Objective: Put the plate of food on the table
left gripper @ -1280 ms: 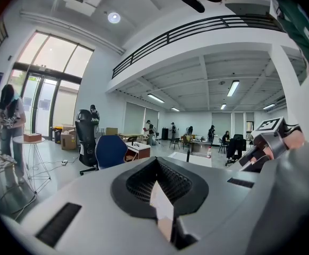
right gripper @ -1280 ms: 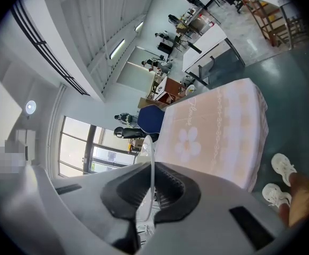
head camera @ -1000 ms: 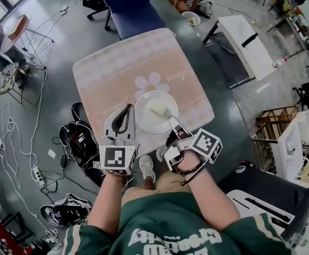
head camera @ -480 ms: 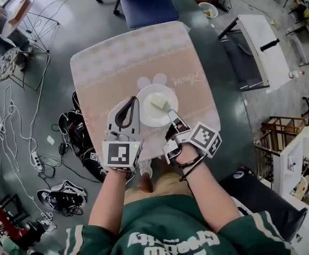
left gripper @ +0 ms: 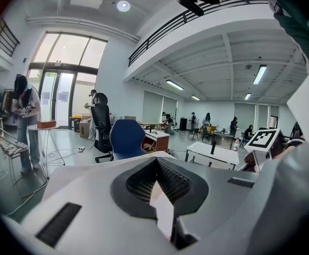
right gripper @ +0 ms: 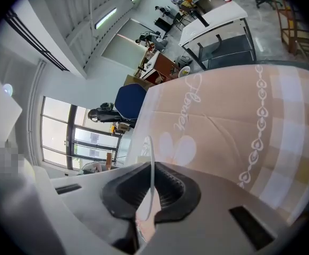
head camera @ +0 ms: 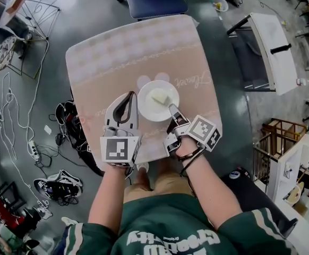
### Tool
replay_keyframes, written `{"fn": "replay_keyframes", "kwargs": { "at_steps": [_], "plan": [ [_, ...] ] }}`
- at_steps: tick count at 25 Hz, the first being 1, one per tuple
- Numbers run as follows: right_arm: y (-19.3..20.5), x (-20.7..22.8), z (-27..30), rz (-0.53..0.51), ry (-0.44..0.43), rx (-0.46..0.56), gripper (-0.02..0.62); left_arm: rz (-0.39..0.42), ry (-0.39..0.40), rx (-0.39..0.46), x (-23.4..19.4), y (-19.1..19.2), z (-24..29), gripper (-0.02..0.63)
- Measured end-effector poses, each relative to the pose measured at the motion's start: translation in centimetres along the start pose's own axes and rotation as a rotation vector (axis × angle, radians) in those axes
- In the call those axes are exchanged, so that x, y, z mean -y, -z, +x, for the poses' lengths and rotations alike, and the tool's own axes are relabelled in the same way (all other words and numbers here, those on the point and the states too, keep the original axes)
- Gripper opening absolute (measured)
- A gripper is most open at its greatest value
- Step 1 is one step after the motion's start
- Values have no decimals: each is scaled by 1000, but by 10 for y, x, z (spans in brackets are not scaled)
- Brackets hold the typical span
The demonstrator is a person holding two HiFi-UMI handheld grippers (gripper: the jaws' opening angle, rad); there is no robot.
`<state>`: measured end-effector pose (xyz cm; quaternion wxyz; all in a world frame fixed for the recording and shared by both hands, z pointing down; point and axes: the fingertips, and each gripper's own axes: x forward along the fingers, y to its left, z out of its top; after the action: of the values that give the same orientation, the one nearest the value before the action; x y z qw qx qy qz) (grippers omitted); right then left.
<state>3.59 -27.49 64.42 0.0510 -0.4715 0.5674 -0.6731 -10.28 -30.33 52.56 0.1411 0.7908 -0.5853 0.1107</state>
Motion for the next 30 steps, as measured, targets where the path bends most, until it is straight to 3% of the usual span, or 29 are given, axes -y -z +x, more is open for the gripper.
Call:
{"fn": "replay_keyframes", "kwargs": {
  "at_steps": [16,30],
  "plan": [
    [6,31,38,-21,95,-51,21,-27,-10,-35,-14,20,22,9],
    [4,51,51,-25,178,-15,38,-48,-21,-63,-25,29,27,9]
  ]
}}
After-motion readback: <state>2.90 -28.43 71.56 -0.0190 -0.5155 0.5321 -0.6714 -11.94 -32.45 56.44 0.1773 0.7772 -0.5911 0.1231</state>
